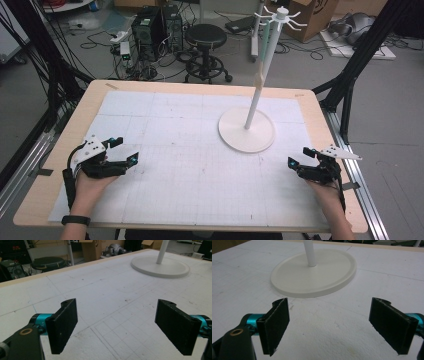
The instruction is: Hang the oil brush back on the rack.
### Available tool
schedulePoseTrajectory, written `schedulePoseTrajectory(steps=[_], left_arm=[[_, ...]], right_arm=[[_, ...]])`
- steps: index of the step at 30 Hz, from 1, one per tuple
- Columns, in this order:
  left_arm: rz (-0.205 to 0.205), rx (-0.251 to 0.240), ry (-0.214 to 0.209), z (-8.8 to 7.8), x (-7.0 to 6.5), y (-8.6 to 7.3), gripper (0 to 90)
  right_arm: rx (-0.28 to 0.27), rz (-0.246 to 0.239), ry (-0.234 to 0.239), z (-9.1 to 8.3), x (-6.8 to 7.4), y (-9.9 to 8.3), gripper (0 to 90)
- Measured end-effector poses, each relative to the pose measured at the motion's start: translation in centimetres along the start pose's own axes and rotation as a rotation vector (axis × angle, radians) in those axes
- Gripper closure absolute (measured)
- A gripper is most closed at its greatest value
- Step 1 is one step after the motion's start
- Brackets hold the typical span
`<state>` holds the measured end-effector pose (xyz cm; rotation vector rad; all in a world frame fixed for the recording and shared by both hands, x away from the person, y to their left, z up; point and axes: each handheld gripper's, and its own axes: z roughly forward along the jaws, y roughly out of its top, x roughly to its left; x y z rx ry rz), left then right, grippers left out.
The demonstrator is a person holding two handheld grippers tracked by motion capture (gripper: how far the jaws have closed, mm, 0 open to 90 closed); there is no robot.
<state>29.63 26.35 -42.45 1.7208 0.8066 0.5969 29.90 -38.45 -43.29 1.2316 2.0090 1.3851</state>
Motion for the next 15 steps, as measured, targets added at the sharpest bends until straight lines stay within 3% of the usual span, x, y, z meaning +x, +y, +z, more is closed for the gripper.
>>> schedulePoseTrajectory(steps=[15], left_arm=[[0.015,0.013,0.023,0.02,-0.09,-0.09,20.2]], right_arm=[[-0.007,0.006,0.006,0.04,-0.15,-0.08,15.4]])
